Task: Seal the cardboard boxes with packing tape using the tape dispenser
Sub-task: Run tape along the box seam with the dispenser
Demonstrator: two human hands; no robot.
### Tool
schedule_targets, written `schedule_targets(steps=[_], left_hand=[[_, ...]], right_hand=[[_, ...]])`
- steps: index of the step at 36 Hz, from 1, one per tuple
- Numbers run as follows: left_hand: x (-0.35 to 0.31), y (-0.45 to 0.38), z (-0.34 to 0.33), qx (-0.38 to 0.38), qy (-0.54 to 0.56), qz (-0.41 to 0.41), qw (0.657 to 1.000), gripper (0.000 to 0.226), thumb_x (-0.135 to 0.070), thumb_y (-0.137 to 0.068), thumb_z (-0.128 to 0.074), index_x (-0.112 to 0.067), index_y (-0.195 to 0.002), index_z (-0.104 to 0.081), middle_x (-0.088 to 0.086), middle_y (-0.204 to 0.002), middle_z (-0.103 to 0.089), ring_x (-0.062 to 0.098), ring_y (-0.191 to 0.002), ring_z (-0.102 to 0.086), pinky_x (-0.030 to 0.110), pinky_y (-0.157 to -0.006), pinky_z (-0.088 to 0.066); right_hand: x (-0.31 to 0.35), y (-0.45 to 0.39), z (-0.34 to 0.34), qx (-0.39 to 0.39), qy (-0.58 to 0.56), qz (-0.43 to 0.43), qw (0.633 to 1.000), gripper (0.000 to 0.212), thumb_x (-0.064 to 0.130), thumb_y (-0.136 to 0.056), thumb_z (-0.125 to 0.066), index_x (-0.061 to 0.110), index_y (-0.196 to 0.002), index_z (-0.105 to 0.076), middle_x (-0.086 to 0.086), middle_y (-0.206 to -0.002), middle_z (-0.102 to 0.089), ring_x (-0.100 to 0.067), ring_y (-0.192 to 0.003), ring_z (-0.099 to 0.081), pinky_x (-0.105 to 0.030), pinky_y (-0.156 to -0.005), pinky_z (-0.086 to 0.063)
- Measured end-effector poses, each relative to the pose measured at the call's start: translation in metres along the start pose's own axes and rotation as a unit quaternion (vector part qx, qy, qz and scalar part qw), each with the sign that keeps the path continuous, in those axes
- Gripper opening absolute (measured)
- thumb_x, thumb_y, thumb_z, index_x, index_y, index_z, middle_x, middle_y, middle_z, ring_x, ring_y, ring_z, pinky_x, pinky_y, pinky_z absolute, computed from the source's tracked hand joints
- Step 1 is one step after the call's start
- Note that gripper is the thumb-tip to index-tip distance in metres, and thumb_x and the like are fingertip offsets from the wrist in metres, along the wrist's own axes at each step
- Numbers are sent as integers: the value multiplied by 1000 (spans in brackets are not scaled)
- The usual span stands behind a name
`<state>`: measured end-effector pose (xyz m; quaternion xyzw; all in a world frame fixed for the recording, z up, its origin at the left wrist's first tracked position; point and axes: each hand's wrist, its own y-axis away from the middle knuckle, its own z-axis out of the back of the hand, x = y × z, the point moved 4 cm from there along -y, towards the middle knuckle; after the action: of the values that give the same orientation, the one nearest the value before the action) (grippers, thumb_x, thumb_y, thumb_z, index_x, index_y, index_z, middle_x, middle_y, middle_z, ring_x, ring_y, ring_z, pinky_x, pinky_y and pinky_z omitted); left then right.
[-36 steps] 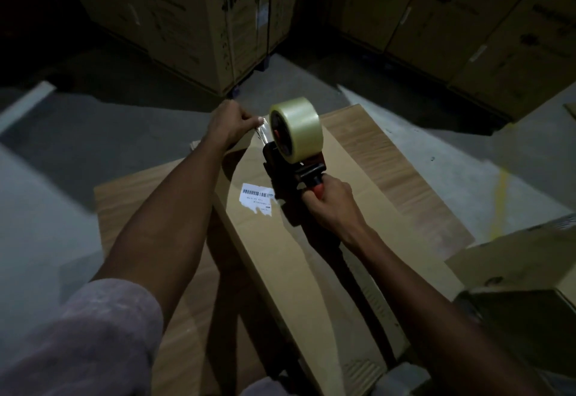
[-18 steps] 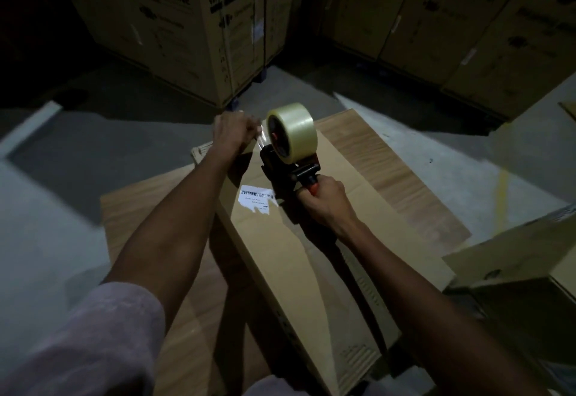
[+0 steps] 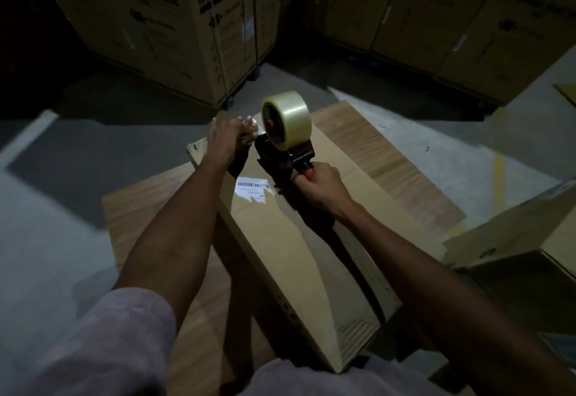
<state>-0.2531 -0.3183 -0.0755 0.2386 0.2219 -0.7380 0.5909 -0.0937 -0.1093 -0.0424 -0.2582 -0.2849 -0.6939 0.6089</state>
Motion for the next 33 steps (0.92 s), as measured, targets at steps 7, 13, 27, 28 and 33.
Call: schedule_targets(steps=[7, 13, 27, 28, 33], left_hand=[[-7, -2, -1, -13, -151, -66, 986, 39, -37, -103, -56, -25, -139, -61, 4, -148, -55, 27, -132, -53, 42, -117, -23], [-11, 1, 5, -16, -149, -89, 985, 30, -37, -101, -58, -29, -128, -68, 5, -142, -60, 29, -123, -60, 54, -119, -17], [-19, 20, -17, 23, -82, -73, 994, 39, -13, -104, -50, 0, -140, -55, 19, -150, -50, 36, -144, -40, 50, -122, -27], [-21, 25, -18, 35, -73, -69, 994, 35, -10, -104, -51, -1, -136, -59, 18, -146, -54, 36, -140, -43, 38, -120, -32], [-31, 36, -9, -9, -69, -81, 994, 19, -28, -99, -63, -17, -105, -77, 4, -100, -64, 26, -100, -61, 21, -70, -36]], right_hand=[[-13, 18, 5, 6, 22, 1, 1000, 32, 35, -93, -64, 21, -69, -48, 0, -65, -55, -18, -61, -54, -33, -52, -37], [-21, 35, 14, 25, 15, -6, 1000, 30, 45, -88, -57, 21, -71, -51, 1, -66, -56, -16, -61, -55, -29, -51, -36], [-31, 38, 8, 7, -9, -43, 999, 26, 36, -92, -64, 19, -73, -58, 0, -66, -62, -17, -61, -60, -32, -53, -45], [-32, 38, 8, 7, -14, -46, 999, 26, 35, -91, -64, 20, -72, -57, 3, -65, -60, -13, -59, -58, -30, -52, -43], [-29, 40, 11, 9, -34, -48, 998, 34, 32, -92, -65, 20, -65, -48, 6, -56, -51, -5, -49, -47, -21, -46, -35]])
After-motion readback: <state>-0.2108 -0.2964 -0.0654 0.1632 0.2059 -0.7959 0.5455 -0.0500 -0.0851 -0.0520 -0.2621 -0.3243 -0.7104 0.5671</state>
